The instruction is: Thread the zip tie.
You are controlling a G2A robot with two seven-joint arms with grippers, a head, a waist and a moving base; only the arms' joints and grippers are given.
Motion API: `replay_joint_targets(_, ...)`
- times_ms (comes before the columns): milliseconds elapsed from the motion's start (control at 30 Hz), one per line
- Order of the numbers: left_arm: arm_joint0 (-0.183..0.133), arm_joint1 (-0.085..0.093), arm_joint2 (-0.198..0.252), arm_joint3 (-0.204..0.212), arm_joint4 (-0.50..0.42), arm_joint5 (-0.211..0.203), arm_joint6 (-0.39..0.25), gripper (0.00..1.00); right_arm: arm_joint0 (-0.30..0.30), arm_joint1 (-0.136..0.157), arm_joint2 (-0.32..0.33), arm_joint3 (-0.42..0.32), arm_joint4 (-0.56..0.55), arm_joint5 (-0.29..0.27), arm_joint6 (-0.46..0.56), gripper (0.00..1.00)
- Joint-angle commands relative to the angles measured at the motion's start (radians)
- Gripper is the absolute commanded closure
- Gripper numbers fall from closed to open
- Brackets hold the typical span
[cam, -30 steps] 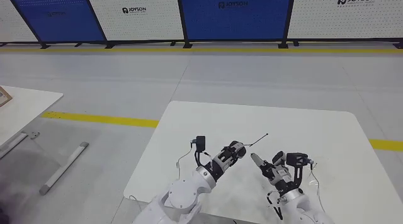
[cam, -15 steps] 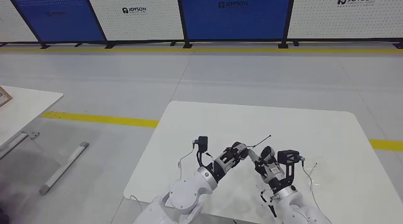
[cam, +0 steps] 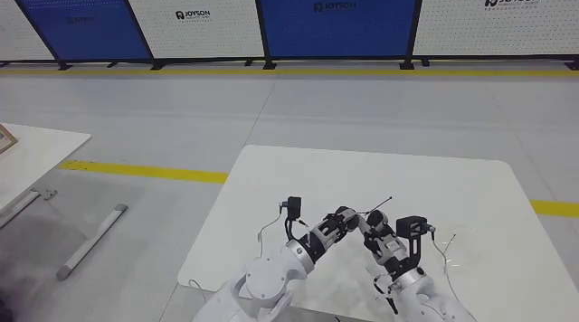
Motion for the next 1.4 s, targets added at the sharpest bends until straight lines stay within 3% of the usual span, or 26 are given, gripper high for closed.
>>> replay_joint_targets(0,-0.002,0.0,0.003,0.003,0.003,0.003,-0.001,1.0,-0.002,0.001,0.002,-0.001,0.0,-0.007,-0.011,0.69)
replay_joint_targets(333,-0.006,-0.001,0.013,0.003,0.014,0.012,0.001,1.0,-0.004,0.003,0.003,-0.001,-0.005,-0.019,-0.026,0.73)
replay_joint_targets(600,-0.007,-0.002,0.016,0.008,0.013,0.014,0.001,1.0,-0.001,0.003,0.001,0.001,-0.009,-0.02,-0.027,0.9)
replay_joint_targets(667,-0.008,-0.002,0.016,0.009,0.012,0.014,0.002,1.0,-0.001,0.004,0.001,0.002,-0.011,-0.02,-0.027,1.0)
replay_joint_targets(1367,-0.003,-0.002,0.014,0.008,-0.001,-0.018,-0.001,1.0,0.002,0.004,-0.011,0.011,-0.013,-0.012,-0.018,1.0)
